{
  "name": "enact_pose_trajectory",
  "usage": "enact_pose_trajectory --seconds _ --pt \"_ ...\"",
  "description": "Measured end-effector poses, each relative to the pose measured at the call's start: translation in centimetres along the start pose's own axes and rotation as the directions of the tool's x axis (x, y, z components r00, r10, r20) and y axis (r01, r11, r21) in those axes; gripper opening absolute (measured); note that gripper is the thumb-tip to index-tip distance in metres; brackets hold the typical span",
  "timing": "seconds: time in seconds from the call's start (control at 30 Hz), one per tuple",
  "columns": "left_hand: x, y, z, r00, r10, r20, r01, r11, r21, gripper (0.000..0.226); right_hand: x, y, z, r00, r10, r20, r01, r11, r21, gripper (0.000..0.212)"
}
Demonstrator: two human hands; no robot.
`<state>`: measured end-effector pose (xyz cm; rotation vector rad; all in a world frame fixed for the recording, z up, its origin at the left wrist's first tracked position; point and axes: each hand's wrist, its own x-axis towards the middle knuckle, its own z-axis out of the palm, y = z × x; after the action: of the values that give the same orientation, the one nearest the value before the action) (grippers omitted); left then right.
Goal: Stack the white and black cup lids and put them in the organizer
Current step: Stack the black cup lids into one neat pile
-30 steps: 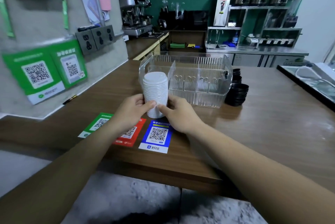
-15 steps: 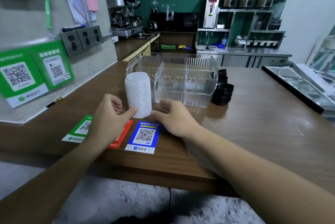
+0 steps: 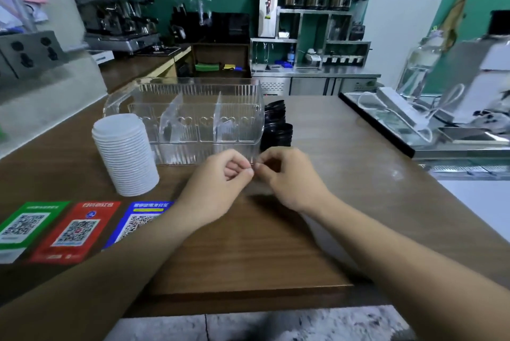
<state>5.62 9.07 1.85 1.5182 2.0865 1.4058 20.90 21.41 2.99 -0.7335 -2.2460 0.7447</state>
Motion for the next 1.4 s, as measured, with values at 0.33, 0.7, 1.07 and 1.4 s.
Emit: enact_pose_trajectory --seconds 0.33,0.7,1.07,1.4 --pt "4.8 0.2 2.8 0.987 0.046 0.152 -0.051 0.998 0.032 0.005 6.0 4.1 -1.7 0.945 -0.281 -0.167 0.222 0.927 -0.302 0.011" --pt "5.3 -1.5 2.8 0.974 0.035 0.224 -0.031 0.999 -0.021 0.008 7.9 8.6 -2.0 0.927 -0.363 -0.095 0.254 0.793 -0.554 0.032" --pt "5.1 -2.0 1.9 0.968 0.034 0.249 -0.027 0.999 -0.033 0.007 7.1 8.2 -3.9 0.920 -0.388 -0.056 0.299 0.789 -0.537 0.008" --pt "5.0 -2.0 1.5 0.970 0.030 0.241 -0.021 0.999 -0.040 0.005 5.9 7.3 -4.9 0.950 -0.308 -0.043 0.272 0.892 -0.361 0.005"
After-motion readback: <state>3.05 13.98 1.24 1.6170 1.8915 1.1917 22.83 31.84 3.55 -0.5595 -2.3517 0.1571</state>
